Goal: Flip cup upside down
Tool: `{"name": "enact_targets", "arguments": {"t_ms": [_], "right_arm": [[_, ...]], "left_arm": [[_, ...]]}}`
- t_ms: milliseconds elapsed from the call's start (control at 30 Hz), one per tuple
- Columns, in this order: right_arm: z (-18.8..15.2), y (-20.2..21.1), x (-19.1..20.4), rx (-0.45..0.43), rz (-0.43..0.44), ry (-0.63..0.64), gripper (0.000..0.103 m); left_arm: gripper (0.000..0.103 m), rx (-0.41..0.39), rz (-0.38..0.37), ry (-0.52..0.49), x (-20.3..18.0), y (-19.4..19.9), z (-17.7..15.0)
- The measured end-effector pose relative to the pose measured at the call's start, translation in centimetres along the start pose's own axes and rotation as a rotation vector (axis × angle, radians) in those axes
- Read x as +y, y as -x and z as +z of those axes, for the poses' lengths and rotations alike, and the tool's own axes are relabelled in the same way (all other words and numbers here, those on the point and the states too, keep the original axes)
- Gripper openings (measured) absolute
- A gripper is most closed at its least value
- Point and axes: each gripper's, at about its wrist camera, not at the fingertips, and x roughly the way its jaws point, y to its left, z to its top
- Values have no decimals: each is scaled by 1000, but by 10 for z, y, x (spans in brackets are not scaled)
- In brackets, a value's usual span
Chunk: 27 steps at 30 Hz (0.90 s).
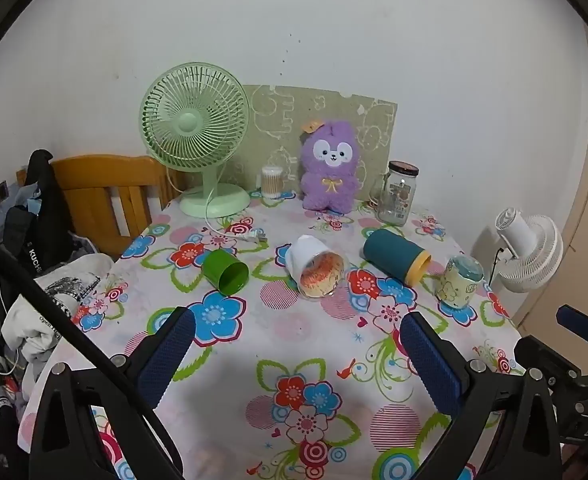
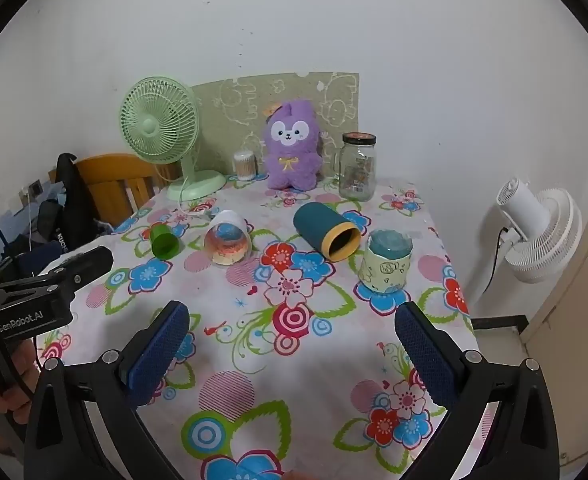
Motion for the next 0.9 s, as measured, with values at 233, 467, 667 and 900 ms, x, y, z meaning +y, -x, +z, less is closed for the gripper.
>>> {"name": "enact_targets", "arguments": {"t_ms": [233, 467, 667, 900], "right_arm": [[2, 2, 0, -6, 10, -13, 103], [5, 2, 2, -5, 12, -10, 103], [5, 2, 2, -4, 16, -6, 103], [6, 2, 1, 3, 11, -6, 103]], "left_arm": [[103, 4, 10, 0, 0, 0, 0], [103, 2, 10, 3, -1, 5, -2], [103, 3, 11, 6, 1, 6, -2], [103, 10, 13, 7, 2, 4, -2]]}}
